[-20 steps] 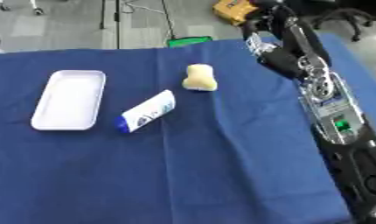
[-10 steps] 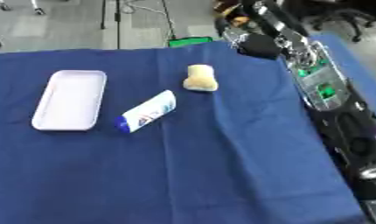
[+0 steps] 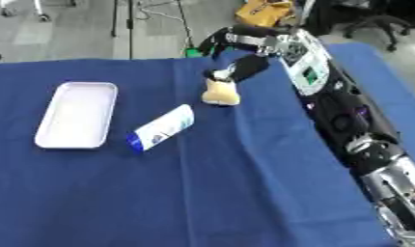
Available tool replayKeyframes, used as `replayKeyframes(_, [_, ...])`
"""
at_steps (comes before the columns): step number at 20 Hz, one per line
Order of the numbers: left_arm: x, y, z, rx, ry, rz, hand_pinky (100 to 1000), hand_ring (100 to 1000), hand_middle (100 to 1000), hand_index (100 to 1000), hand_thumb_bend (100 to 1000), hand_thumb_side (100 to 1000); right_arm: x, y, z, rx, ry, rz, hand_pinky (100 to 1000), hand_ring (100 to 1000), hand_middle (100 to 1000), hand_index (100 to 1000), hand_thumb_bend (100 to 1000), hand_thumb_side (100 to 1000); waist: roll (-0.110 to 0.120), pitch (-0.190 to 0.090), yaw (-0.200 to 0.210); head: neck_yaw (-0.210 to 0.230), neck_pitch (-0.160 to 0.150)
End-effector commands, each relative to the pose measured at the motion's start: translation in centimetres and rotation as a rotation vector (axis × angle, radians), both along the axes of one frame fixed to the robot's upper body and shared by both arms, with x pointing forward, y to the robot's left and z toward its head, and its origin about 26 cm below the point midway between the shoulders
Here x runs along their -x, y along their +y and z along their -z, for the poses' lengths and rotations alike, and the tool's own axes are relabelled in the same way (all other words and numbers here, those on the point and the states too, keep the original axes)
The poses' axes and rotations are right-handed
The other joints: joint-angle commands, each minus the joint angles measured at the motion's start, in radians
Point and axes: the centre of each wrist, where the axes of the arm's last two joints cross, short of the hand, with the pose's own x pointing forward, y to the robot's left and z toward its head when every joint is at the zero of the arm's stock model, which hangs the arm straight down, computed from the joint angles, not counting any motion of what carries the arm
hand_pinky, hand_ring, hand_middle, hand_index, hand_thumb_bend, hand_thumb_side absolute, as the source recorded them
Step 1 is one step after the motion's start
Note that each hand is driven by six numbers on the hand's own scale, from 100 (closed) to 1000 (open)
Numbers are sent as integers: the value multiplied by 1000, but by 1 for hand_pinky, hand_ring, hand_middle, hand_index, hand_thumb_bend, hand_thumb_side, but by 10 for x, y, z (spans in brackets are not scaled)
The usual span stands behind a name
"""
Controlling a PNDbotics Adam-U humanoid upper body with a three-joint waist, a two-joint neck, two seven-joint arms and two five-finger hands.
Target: Pick up objects on the table and place them in the box.
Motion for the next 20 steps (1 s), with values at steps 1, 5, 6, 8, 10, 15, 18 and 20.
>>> replayKeyframes(1, [-1, 0, -8, -25, -21, 18, 703, 657, 769, 889, 537, 891, -9, 19, -4, 98, -13, -14, 878, 796, 808, 905, 355, 489, -10, -54, 8, -12, -16])
replayKeyframes(5, [-1, -1, -7, -21, -19, 23, 702, 653, 767, 890, 536, 892, -16, 45, 14, 156, 13, -44, 880, 803, 812, 907, 350, 496, -5, -53, 11, -24, -18])
replayKeyframes(6, [-1, -1, -8, -21, -20, 27, 702, 653, 766, 890, 537, 891, -17, 50, 18, 164, 18, -50, 881, 798, 809, 907, 334, 499, -4, -52, 12, -26, -19])
replayKeyframes(8, [-1, -3, -8, -19, -21, 33, 702, 652, 766, 890, 536, 892, -19, 59, 26, 170, 29, -62, 881, 801, 811, 907, 334, 498, -2, -51, 15, -32, -21])
replayKeyframes(10, [-1, -3, -8, -18, -21, 36, 702, 652, 766, 890, 536, 892, -20, 66, 31, 180, 32, -72, 883, 809, 815, 908, 340, 499, 0, -49, 19, -37, -22])
replayKeyframes(15, [-2, -4, -8, -16, -22, 39, 702, 652, 765, 890, 535, 893, -19, 80, 37, 218, 13, -102, 886, 831, 822, 908, 347, 496, 3, -45, 28, -46, -26])
replayKeyframes(18, [-2, -4, -8, -15, -22, 41, 701, 652, 765, 890, 535, 893, -19, 85, 38, 250, 1, -128, 887, 837, 825, 908, 352, 503, 3, -44, 29, -49, -26])
replayKeyframes(20, [-2, -4, -8, -15, -22, 41, 701, 651, 765, 890, 535, 893, -18, 86, 37, 258, -4, -139, 889, 830, 823, 906, 338, 500, 3, -44, 29, -49, -26])
